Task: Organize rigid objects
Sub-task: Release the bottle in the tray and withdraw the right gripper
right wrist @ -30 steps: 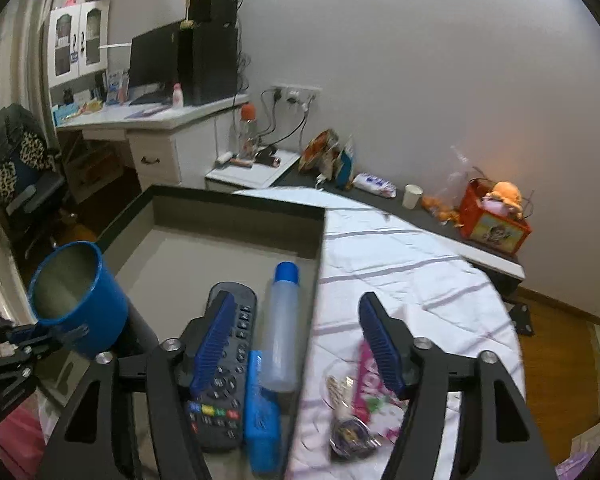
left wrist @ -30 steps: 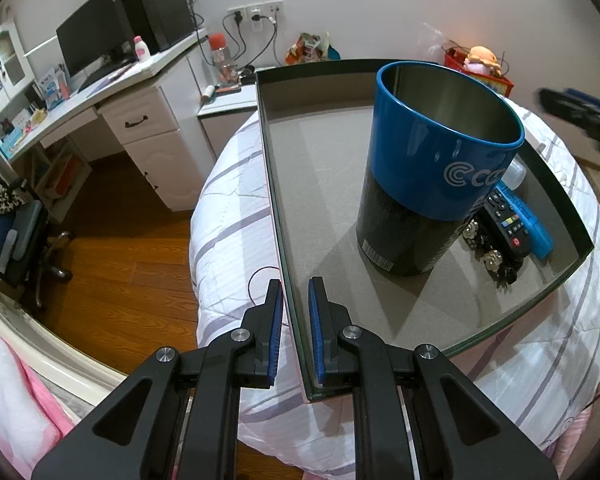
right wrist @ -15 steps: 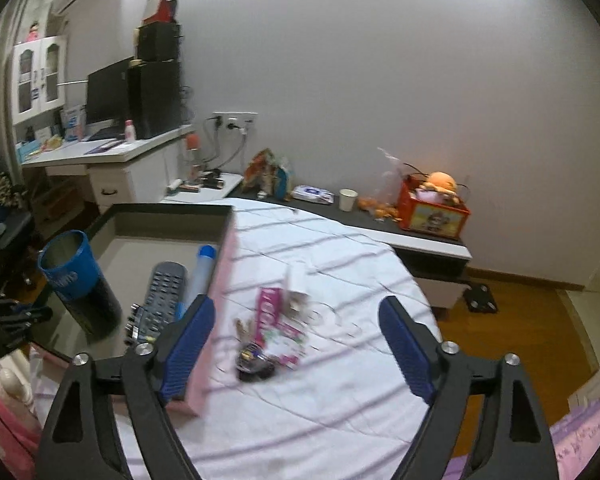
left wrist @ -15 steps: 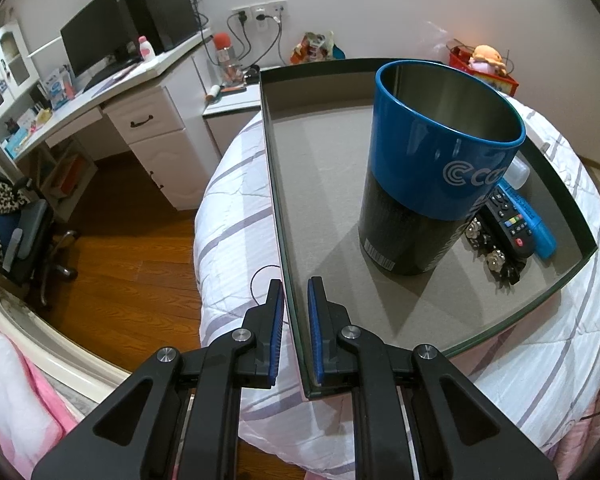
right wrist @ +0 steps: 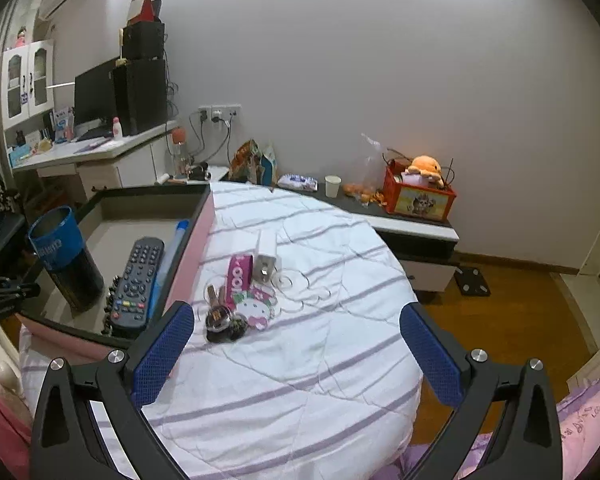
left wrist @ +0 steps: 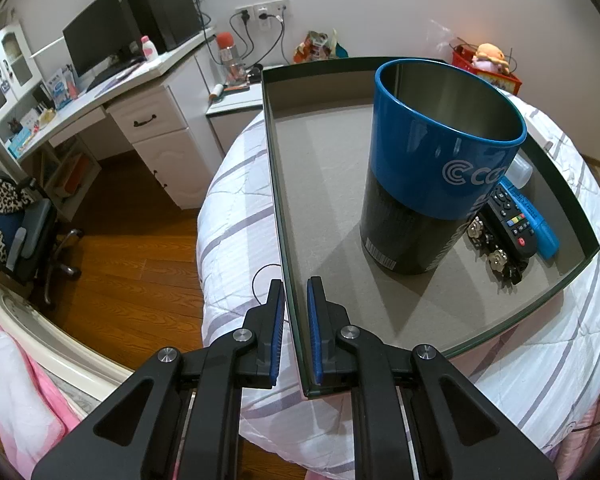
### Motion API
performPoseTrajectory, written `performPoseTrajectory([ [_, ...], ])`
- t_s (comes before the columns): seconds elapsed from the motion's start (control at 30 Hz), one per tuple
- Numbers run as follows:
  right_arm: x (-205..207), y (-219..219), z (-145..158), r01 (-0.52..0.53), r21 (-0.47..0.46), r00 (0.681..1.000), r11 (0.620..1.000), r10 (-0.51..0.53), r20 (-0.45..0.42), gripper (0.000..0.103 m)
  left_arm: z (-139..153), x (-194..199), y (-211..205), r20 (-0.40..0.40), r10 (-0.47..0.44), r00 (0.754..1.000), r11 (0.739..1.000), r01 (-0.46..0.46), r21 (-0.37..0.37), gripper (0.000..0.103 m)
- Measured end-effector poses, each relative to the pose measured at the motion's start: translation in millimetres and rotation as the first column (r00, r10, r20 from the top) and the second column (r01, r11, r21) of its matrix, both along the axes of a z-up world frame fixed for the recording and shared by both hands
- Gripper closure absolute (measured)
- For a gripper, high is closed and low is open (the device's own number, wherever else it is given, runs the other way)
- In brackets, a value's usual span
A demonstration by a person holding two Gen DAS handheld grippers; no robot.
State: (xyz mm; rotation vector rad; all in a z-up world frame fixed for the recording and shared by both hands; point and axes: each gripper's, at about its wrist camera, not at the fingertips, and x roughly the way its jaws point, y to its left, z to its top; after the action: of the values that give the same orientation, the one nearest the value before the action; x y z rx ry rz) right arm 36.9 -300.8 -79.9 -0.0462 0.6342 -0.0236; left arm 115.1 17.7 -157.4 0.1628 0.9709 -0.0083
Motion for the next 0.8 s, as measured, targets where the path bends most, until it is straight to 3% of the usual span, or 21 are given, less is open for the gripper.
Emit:
performPoseTrajectory([
  [0.47,1,-9,-26,-0.004,0.035,0.997,0.999,0.006,-0.08,0.0,0,0,0,0.001,0.001,1.0,1.0,-0.001,-0.004,0.094],
  [0.8,27,6,-54,-0.076,0.039,0.984,0.996,0.082,-0.157,0.0,2,0,1,0.003,0.001,1.0,1.0,-0.001,0.0,0.094],
])
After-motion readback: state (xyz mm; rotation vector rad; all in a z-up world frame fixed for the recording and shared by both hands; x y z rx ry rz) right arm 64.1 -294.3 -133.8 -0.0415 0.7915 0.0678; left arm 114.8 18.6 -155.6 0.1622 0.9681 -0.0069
